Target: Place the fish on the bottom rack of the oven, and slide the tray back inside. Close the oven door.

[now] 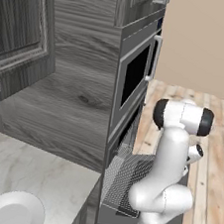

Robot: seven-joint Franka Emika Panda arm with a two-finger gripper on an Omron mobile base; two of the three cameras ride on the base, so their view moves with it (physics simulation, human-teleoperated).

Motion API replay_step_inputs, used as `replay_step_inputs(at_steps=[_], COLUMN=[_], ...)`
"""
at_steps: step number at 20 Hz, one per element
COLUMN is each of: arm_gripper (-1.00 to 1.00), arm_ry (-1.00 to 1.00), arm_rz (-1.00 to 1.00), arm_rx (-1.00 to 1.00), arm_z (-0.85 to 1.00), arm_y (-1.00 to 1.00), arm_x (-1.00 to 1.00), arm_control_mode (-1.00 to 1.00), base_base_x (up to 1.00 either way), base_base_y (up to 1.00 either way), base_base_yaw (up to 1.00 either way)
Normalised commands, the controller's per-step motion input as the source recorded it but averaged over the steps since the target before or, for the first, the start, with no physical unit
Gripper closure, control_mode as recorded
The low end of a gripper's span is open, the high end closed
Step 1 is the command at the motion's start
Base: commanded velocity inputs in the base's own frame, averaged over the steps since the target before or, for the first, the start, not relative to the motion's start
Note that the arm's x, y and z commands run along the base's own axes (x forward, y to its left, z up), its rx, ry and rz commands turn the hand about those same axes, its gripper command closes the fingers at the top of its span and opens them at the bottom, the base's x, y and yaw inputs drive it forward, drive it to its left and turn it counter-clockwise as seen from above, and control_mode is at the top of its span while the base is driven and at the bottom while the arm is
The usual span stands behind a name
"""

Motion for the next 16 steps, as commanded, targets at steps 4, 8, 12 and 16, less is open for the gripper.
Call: replay_step_inputs(at_steps=[4, 8, 12, 16], arm_gripper=[1.0, 1.0, 1.0, 1.0], arm_ry=[0.0, 0.0, 0.0, 0.0], arm_rz=[0.03, 0.03, 0.03, 0.04], arm_rx=[0.02, 0.02, 0.02, 0.0], arm_z=[-0.06, -0.09, -0.16, -0.25], arm_y=[-0.06, 0.0, 0.0, 0.0], arm_x=[0.36, 0.44, 0.45, 0.33], arm_control_mode=[-1.0, -1.0, -1.0, -1.0], base_base_x=[0.0, 0.0, 0.0, 0.0], base_base_y=[0.0, 0.0, 0.0, 0.0], base_base_yaw=[0.0, 0.0, 0.0, 0.0])
